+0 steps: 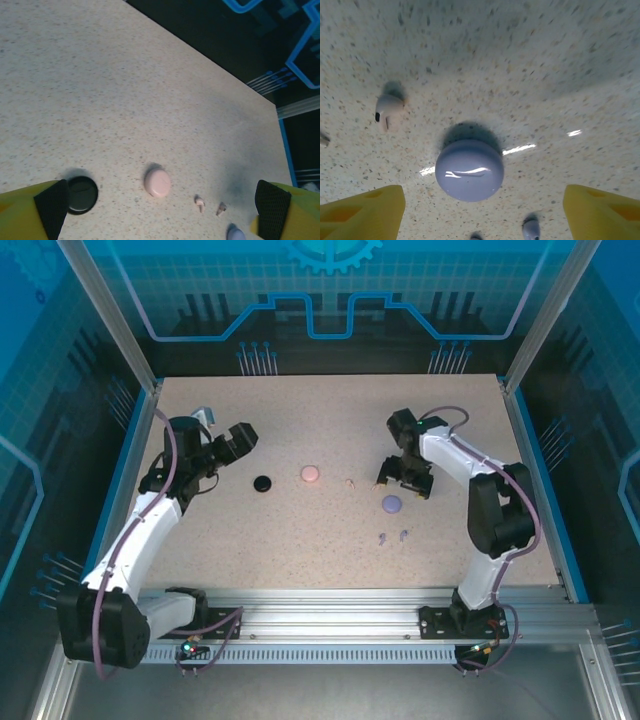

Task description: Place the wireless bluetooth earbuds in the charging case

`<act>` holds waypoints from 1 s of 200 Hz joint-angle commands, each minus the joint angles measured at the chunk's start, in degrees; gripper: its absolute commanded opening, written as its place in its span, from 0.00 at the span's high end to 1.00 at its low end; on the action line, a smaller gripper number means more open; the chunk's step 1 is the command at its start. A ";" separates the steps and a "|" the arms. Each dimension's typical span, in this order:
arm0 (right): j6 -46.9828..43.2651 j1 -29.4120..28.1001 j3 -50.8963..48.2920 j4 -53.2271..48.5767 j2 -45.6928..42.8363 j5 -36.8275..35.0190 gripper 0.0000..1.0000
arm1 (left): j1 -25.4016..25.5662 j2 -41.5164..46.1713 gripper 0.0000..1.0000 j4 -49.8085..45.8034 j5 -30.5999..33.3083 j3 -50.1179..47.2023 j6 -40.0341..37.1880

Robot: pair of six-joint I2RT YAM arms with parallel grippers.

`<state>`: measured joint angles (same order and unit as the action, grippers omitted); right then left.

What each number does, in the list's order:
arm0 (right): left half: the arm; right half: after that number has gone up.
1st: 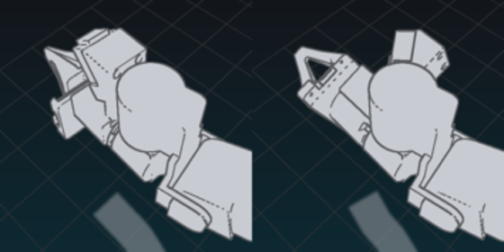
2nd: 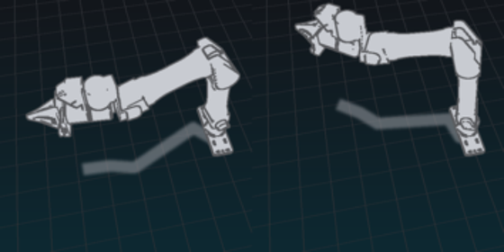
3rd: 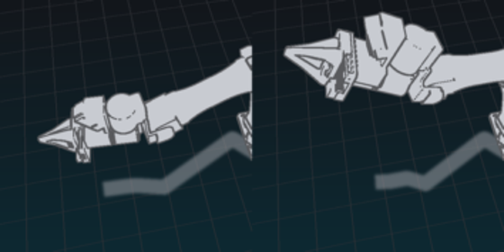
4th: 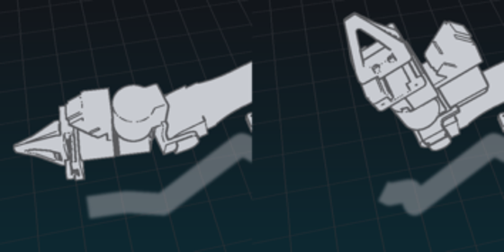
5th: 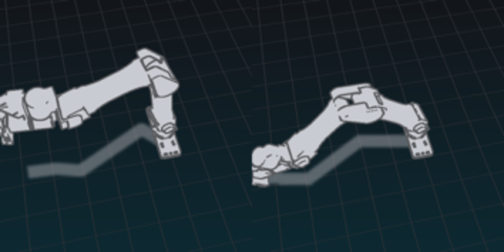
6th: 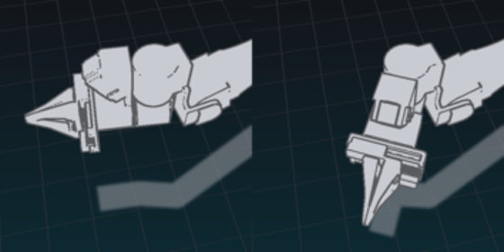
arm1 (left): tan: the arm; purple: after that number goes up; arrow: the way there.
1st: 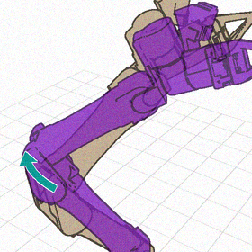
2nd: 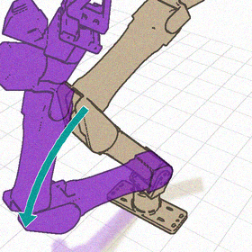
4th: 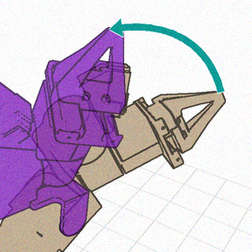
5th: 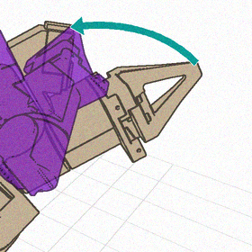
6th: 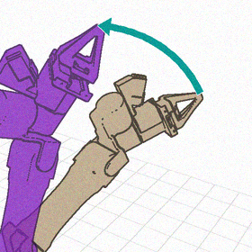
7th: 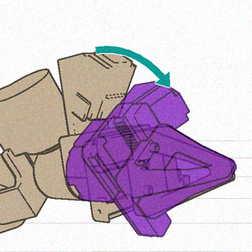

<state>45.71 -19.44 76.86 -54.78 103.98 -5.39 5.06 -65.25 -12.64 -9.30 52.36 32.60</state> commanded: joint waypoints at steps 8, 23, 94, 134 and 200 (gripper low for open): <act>4.95 -3.50 -1.91 4.00 0.81 -1.02 0.17 | 3.74 1.88 0.01 -0.74 -1.14 2.22 -1.30; 6.34 -4.81 -2.39 3.95 1.37 -2.23 0.17 | 5.79 1.88 0.01 -0.71 0.08 2.22 -1.47; 9.64 -5.72 -6.22 7.14 2.26 -5.18 0.22 | 10.28 0.70 0.01 0.47 2.18 2.66 -2.72; 10.67 -5.09 -8.03 9.79 2.99 -4.63 0.27 | 11.70 -0.61 0.01 1.13 2.54 2.86 -3.14; 9.45 -3.28 -9.52 12.39 4.28 -3.74 0.37 | 13.42 -2.23 0.01 1.48 3.12 2.84 -3.74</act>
<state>55.05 -23.77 68.58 -43.53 107.28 -8.69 17.82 -66.87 -12.47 -7.25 53.21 30.83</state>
